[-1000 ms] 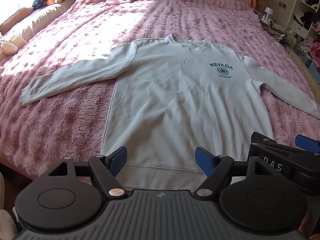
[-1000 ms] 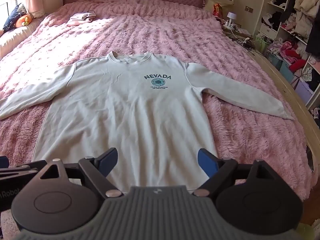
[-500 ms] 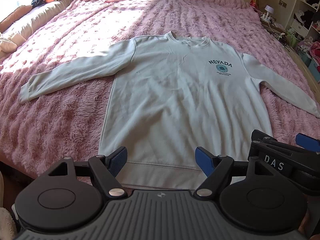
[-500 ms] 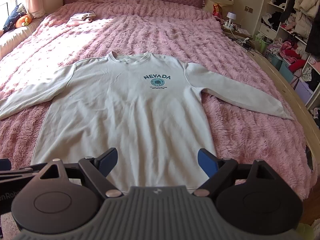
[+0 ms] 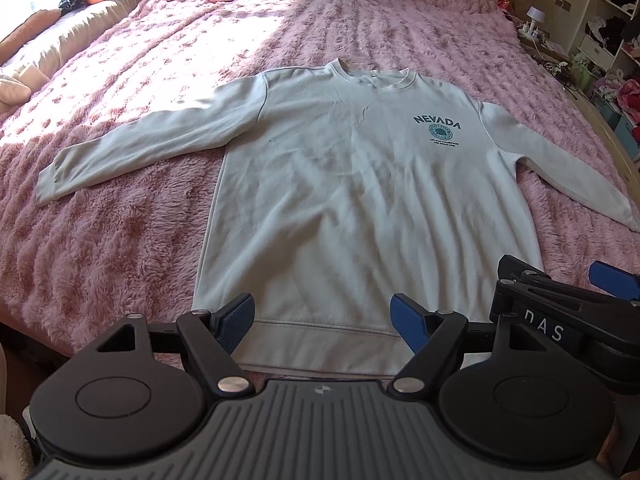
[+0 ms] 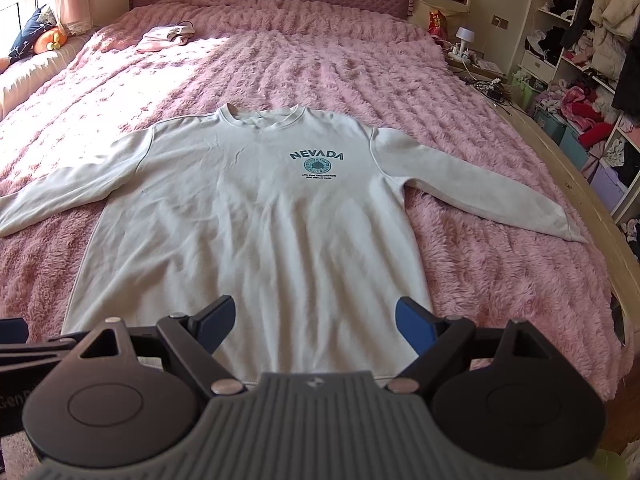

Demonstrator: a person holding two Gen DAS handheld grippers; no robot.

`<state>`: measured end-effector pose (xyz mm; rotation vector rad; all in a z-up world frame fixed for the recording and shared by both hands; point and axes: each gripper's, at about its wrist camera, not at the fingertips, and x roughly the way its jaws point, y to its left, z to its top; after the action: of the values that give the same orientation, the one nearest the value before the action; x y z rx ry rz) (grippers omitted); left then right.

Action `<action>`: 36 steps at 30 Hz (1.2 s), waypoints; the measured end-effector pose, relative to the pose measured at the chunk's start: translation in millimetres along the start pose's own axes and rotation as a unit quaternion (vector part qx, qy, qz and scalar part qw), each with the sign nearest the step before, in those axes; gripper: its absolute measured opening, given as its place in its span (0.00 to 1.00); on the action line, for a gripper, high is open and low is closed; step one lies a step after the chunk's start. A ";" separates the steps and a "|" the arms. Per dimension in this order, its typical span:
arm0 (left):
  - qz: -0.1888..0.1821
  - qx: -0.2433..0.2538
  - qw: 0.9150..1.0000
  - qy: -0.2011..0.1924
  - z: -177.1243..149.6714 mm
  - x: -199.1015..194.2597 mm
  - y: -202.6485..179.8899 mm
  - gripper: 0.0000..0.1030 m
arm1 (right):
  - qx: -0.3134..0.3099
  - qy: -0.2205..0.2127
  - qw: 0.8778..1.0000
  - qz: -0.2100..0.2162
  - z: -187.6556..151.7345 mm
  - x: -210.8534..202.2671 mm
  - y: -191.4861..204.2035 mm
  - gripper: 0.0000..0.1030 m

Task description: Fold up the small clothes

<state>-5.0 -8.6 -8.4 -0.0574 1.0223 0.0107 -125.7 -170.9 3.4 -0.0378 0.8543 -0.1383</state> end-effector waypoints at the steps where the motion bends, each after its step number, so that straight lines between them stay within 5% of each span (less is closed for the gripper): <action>1: 0.001 0.001 1.000 -0.001 -0.1 0.1 -0.3 0.88 | 0.000 0.000 1.000 0.000 0.0 0.0 0.1 0.81; 36: 0.001 0.000 1.000 0.006 1.9 2.7 -2.9 0.88 | 0.001 0.006 1.000 -0.005 1.4 5.0 -0.9 0.81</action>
<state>-1.9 -11.4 -9.6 -0.0566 1.0346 0.0130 -121.5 -172.6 0.7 -0.0384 0.8663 -0.1489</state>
